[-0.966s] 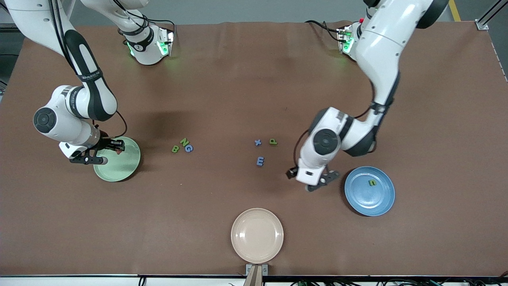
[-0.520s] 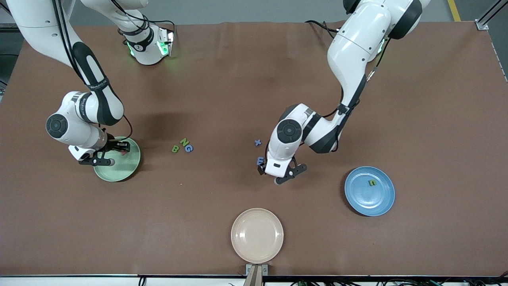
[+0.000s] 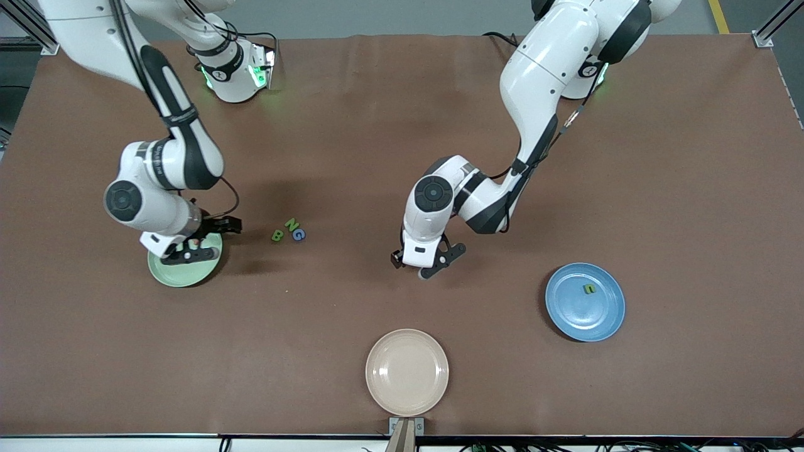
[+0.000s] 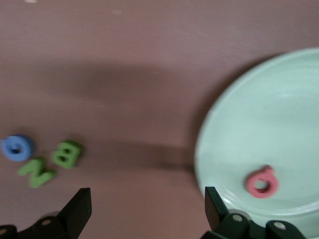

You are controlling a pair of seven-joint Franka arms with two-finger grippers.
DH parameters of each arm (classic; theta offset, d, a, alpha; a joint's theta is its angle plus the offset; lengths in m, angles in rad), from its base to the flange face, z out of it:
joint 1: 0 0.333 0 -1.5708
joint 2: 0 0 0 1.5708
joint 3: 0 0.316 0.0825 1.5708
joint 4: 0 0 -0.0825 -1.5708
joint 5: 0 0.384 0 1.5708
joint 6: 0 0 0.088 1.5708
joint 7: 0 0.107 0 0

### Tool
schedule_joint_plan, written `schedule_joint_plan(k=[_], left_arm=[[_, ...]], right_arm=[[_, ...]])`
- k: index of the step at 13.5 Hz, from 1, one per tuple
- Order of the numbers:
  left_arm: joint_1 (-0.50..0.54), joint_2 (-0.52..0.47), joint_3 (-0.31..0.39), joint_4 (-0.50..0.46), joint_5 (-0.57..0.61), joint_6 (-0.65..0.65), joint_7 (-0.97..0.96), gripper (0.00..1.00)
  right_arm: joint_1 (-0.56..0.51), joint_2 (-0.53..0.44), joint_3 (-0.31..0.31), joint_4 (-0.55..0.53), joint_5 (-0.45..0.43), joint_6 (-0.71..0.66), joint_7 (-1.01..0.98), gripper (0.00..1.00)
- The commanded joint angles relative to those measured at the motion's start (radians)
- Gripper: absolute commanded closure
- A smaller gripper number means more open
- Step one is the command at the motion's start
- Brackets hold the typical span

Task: Sort upper and lower case letters into plates
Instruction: 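Grasp the blue m with the left gripper while the right gripper grasps the G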

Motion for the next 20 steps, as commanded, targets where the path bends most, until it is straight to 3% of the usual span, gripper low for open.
schedule_joint_plan(k=[1,4,8,10,15,18,20], left_arm=[[-0.018,0.017,0.015,0.025,0.001,0.002,-0.153,0.19],[-0.033,0.026,0.016,0.021,0.007,0.002,-0.327,0.21],[-0.038,0.034,0.024,0.021,0.007,0.002,-0.431,0.22],[-0.041,0.034,0.039,0.021,0.007,0.002,-0.454,0.24],[-0.039,0.054,0.042,0.027,0.004,0.013,-0.471,0.29],[-0.042,0.055,0.042,0.030,0.003,0.014,-0.470,0.31],[-0.048,0.058,0.042,0.037,0.003,0.013,-0.467,0.44]], right_arm=[[0.107,-0.004,0.000,0.009,0.000,0.024,0.042,0.00],[0.248,0.035,-0.003,0.012,-0.001,0.106,0.209,0.00],[0.296,0.146,-0.002,0.063,-0.001,0.182,0.242,0.01],[0.293,0.168,-0.003,0.072,-0.010,0.180,0.233,0.14],[0.274,0.174,-0.005,0.070,-0.015,0.173,0.226,0.18],[0.276,0.184,-0.005,0.063,-0.014,0.170,0.228,0.31],[0.276,0.182,-0.005,0.060,-0.014,0.157,0.231,0.43]])
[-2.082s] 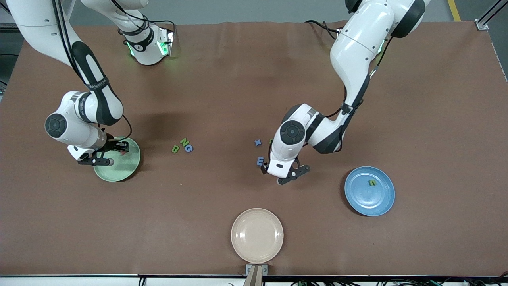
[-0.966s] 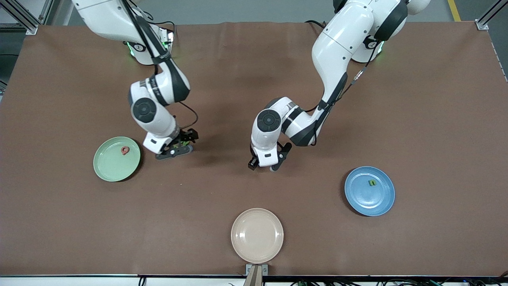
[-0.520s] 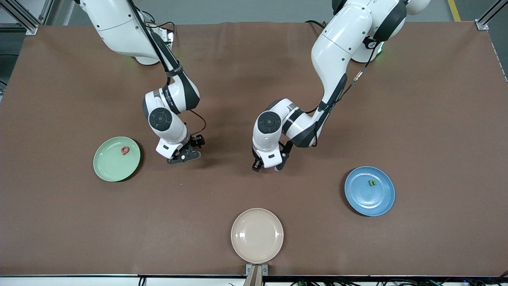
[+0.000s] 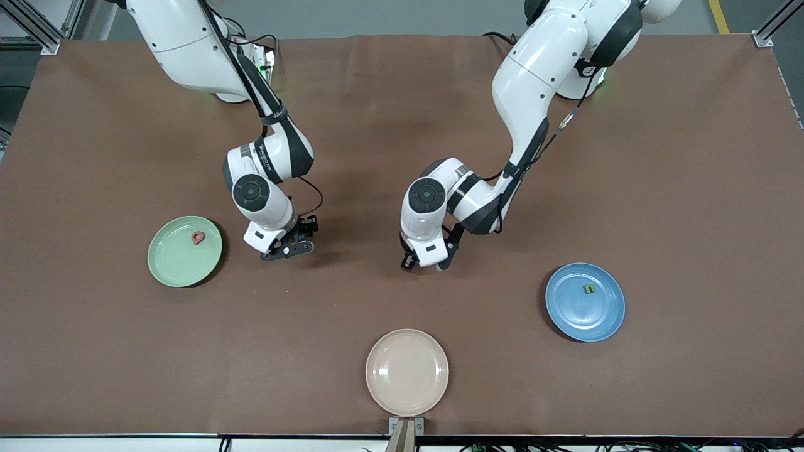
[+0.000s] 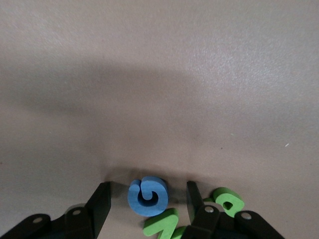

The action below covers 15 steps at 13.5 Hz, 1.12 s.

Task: Sort upper and lower case letters into plates
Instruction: 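Place the m on the blue plate while the right gripper places the G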

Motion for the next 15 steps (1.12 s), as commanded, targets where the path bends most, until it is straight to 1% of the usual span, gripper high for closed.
schedule_joint_plan(k=[1,2,4,5,6,7,8,9,10,12,13,14,15], left_arm=[[-0.018,0.029,0.010,0.037,0.002,0.008,-0.011,0.50],[-0.016,0.031,0.010,0.037,0.002,0.009,-0.009,0.57],[-0.014,0.032,0.010,0.039,0.002,0.008,-0.005,0.75],[-0.014,0.032,0.009,0.038,0.002,0.009,-0.005,0.85],[-0.013,0.032,0.010,0.037,0.005,0.009,-0.003,0.94],[-0.010,0.031,0.010,0.037,0.005,0.008,0.000,0.99],[-0.005,0.022,0.010,0.037,0.007,0.003,0.018,1.00],[-0.001,0.009,0.012,0.037,0.007,-0.006,0.037,1.00],[0.013,-0.015,0.012,0.037,0.010,-0.020,0.058,1.00],[0.045,-0.067,0.012,0.036,0.010,-0.093,0.144,1.00],[0.070,-0.089,0.010,0.036,0.011,-0.124,0.193,1.00],[0.099,-0.112,0.010,0.030,0.010,-0.144,0.249,1.00],[0.131,-0.136,0.009,0.024,0.011,-0.187,0.309,1.00]], right_arm=[[-0.011,0.000,0.009,-0.003,-0.014,-0.017,0.004,0.49],[-0.011,0.000,0.009,-0.003,-0.014,-0.017,0.005,0.56],[-0.011,-0.002,0.009,-0.003,-0.014,-0.017,0.008,0.70],[-0.009,-0.002,0.009,-0.003,-0.014,-0.018,0.011,0.74],[-0.009,-0.008,0.009,-0.003,-0.014,-0.018,0.016,0.74],[-0.011,-0.018,0.009,-0.003,-0.014,-0.036,0.016,0.77],[-0.009,-0.040,0.004,0.003,-0.014,-0.075,0.010,0.79],[-0.016,-0.080,-0.004,0.008,-0.016,-0.119,0.001,0.79],[-0.035,-0.116,-0.025,0.028,-0.016,-0.182,-0.006,0.79],[-0.066,-0.192,-0.054,0.080,-0.028,-0.370,-0.086,0.79],[-0.084,-0.234,-0.089,0.081,-0.052,-0.414,-0.114,0.79],[-0.106,-0.262,-0.109,0.074,-0.075,-0.435,-0.165,0.78],[-0.152,-0.269,-0.120,0.074,-0.076,-0.454,-0.232,0.78]])
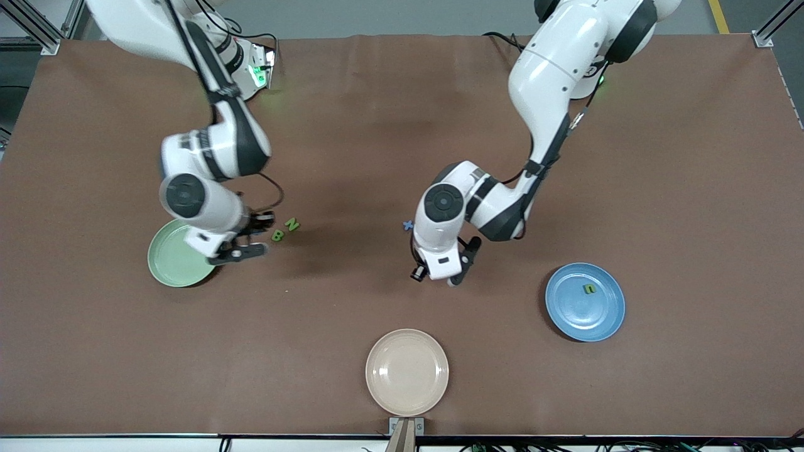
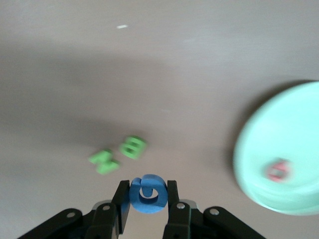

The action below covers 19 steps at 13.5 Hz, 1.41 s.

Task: Sort upper and lower case letters into plates
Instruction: 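Place the m on the blue plate while the right gripper places the G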

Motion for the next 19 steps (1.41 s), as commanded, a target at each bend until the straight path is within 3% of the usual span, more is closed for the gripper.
schedule_joint_plan(k=[1,4,9,13,15,19], left_arm=[[0.071,-0.074,-0.005,-0.030,0.010,-0.111,0.151,1.00],[0.167,-0.135,-0.005,-0.073,0.010,-0.203,0.349,1.00],[0.329,-0.214,-0.007,-0.214,0.010,-0.202,0.644,1.00],[0.389,-0.212,-0.004,-0.294,0.017,-0.133,0.731,0.98],[0.413,-0.212,-0.005,-0.343,0.084,-0.067,0.736,0.96],[0.432,-0.211,-0.007,-0.343,0.103,-0.058,0.768,0.93]], right_arm=[[-0.131,-0.043,-0.013,-0.039,-0.022,-0.020,-0.171,0.78],[-0.238,-0.017,-0.013,-0.060,-0.022,0.058,-0.272,0.78],[-0.268,0.080,-0.011,-0.062,-0.005,0.147,-0.267,0.78],[-0.273,0.143,-0.011,-0.060,0.039,0.223,-0.267,0.78],[-0.273,0.166,-0.010,-0.060,0.062,0.235,-0.267,0.77],[-0.270,0.200,-0.008,-0.066,0.085,0.275,-0.267,0.76]])
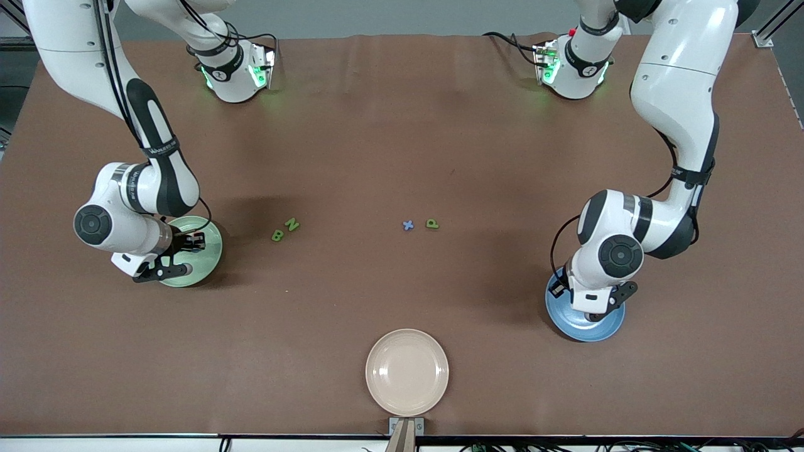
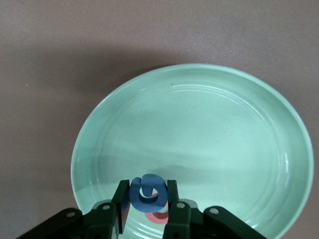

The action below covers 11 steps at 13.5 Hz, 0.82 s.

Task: Sort upper and lower case letters into plates
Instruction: 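Place the m on the blue plate while the right gripper places the G, then move the left gripper to the green d while the right gripper reaches the B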

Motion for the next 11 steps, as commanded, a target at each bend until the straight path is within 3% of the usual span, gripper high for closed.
schedule_joint_plan(k=[1,2,3,4,6,8,10,11], left_arm=[[0.010,-0.031,-0.008,-0.032,0.017,0.015,0.025,0.92],[0.010,-0.026,-0.008,-0.030,0.017,0.020,0.025,0.90],[0.010,-0.025,-0.008,-0.032,0.017,0.023,0.025,0.84],[0.010,-0.023,-0.007,-0.032,0.019,0.023,0.025,0.80],[0.036,-0.023,-0.008,-0.028,0.025,0.023,0.047,0.74],[0.049,-0.022,-0.008,-0.028,0.023,0.024,0.077,0.67],[0.048,-0.022,-0.011,-0.028,0.019,0.024,0.075,0.28],[0.047,-0.022,-0.011,-0.028,0.014,0.024,0.071,0.13]], right_arm=[[-0.009,0.019,0.014,-0.006,0.040,0.029,0.003,0.75],[-0.006,0.023,0.014,-0.010,0.041,0.032,0.003,0.72],[0.001,0.023,0.014,-0.010,0.043,0.029,0.005,0.56],[0.006,0.019,0.014,-0.009,0.043,0.020,0.012,0.27],[0.021,-0.013,0.016,-0.001,0.043,-0.032,0.038,0.21],[0.067,-0.038,0.016,-0.001,0.043,-0.058,0.205,0.18],[0.145,-0.038,0.016,-0.004,0.043,-0.048,0.487,0.14],[0.171,-0.037,0.016,-0.004,0.043,-0.043,0.603,0.13]])
